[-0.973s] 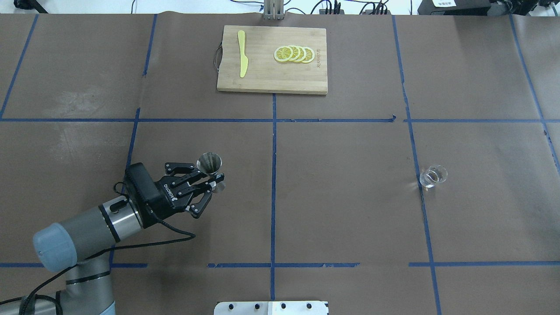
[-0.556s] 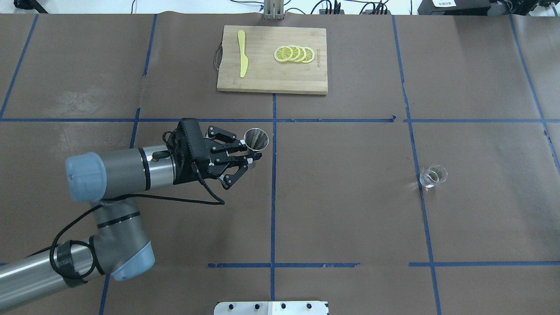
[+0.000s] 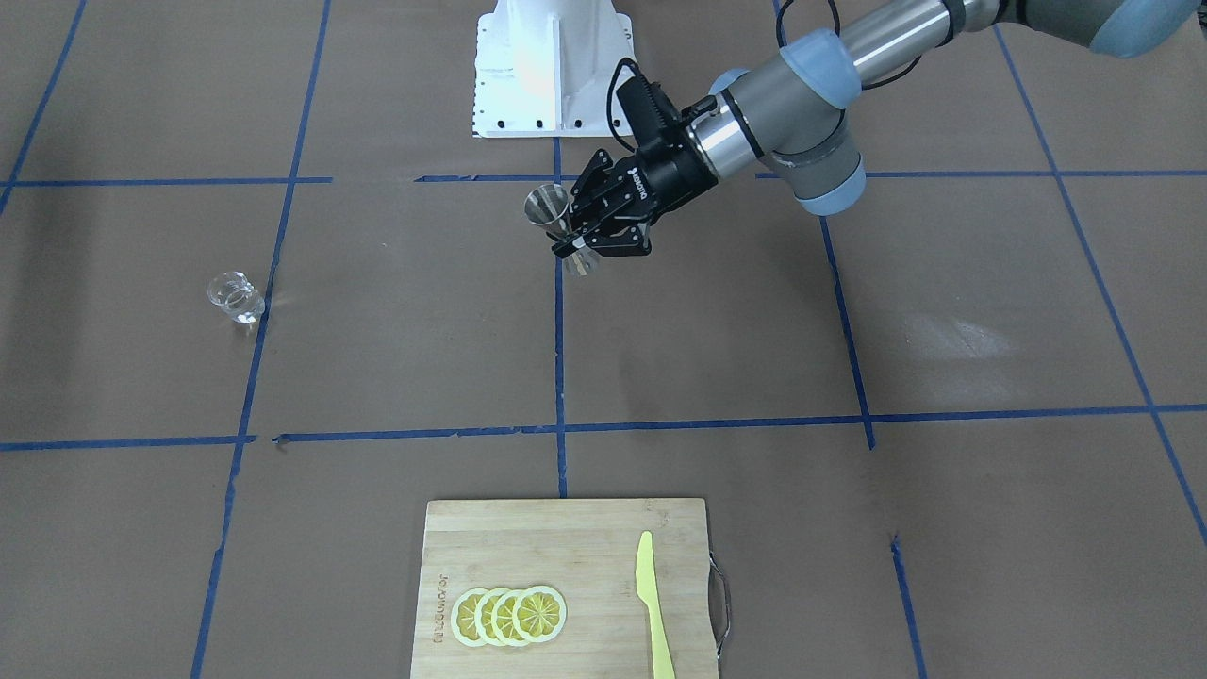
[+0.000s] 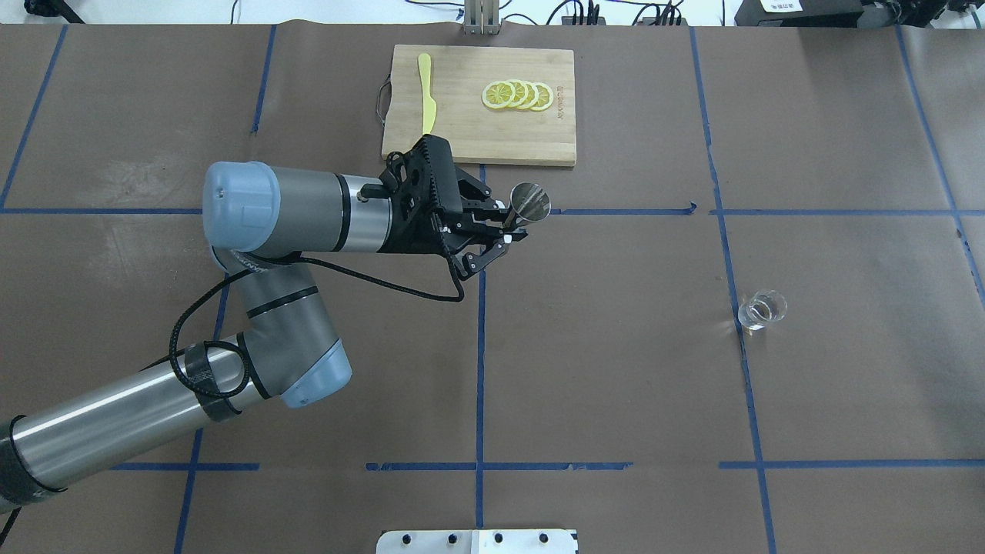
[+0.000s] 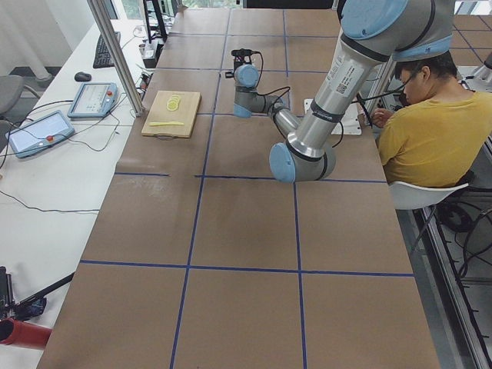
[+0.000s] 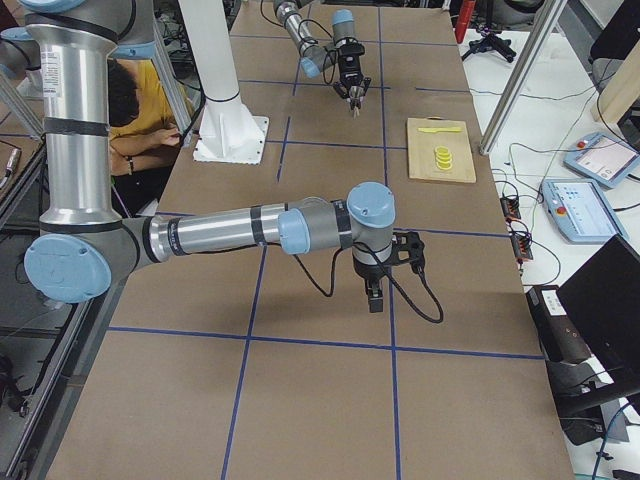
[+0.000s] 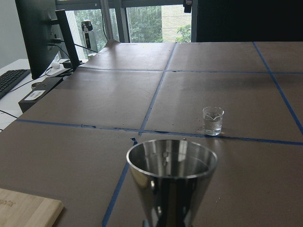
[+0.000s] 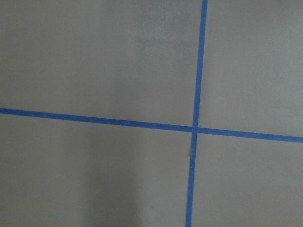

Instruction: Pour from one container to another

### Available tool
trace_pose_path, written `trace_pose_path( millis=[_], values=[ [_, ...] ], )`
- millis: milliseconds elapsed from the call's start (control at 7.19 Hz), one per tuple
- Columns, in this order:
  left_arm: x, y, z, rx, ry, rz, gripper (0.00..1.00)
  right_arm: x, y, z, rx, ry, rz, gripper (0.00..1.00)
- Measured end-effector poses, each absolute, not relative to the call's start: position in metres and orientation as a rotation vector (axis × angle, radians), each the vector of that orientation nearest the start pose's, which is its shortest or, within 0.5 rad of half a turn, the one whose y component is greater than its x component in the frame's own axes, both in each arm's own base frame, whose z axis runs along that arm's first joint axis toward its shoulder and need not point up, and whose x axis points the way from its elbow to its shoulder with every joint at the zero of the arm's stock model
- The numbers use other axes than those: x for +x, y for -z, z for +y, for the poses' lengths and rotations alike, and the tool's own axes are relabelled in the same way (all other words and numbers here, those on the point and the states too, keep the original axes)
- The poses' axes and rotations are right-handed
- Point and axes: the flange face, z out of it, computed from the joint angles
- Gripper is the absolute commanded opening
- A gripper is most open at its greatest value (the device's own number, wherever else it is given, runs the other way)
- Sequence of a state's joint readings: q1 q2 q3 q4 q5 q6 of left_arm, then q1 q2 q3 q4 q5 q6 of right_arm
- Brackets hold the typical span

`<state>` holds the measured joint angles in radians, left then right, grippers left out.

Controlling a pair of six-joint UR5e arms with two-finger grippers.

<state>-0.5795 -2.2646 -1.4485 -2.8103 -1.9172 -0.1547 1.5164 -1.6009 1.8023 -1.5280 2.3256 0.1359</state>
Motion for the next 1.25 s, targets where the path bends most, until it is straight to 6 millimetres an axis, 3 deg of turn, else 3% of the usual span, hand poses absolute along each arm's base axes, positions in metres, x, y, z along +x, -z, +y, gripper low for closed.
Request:
trace_pose_path(
  millis=[278, 556, 695, 973, 1251],
  values=[
    [0.502, -0.153, -0.457, 1.444, -0.893, 1.226, 0.0, 0.015, -0.496, -0.475, 0.158, -0.084, -0.843, 1.0],
    [0.497, -0.153, -0.462, 1.443, -0.887, 1.225, 0.0, -0.041, -0.429, -0.449, 0.126, -0.15, -0.906, 1.0],
    [0.495, -0.153, -0.463, 1.439, -0.887, 1.234, 0.0, -0.063, -0.412, -0.434, 0.123, -0.159, -0.926, 1.0],
    [0.491, -0.158, -0.463, 1.438, -0.885, 1.245, 0.0, -0.101, -0.399, -0.399, 0.139, -0.186, -0.943, 1.0],
    [0.487, -0.166, -0.465, 1.437, -0.878, 1.243, 0.0, -0.159, -0.387, -0.374, 0.195, -0.25, -0.908, 1.0]
  ],
)
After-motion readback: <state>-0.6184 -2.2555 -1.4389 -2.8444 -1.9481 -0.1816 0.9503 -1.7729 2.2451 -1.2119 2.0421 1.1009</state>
